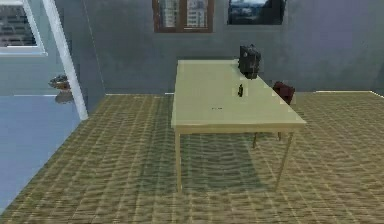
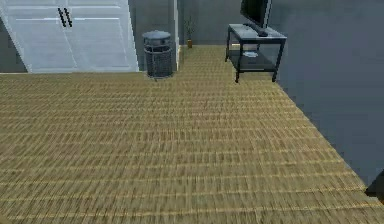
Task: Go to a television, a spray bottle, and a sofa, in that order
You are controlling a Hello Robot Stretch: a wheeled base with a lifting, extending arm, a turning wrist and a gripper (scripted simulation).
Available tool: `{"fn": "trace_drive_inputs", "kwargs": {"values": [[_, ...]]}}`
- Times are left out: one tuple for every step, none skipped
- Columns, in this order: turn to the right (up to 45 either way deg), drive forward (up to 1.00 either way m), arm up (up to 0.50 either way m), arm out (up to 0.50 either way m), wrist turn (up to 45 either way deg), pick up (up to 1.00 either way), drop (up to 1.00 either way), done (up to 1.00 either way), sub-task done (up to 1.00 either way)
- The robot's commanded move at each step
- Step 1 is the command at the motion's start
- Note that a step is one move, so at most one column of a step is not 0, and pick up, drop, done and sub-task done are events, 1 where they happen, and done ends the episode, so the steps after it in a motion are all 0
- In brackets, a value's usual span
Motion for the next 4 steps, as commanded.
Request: {"fn": "trace_drive_inputs", "kwargs": {"values": [[-6.0, 0.0, 0.0, 0.0, 0.0, 0.0, 0.0, 0.0, 0.0], [0.0, 0.65, 0.0, 0.0, 0.0, 0.0, 0.0, 0.0, 0.0], [-45.0, 0.0, 0.0, 0.0, 0.0, 0.0, 0.0, 0.0, 0.0], [-21.0, 0.0, 0.0, 0.0, 0.0, 0.0, 0.0, 0.0, 0.0]]}}
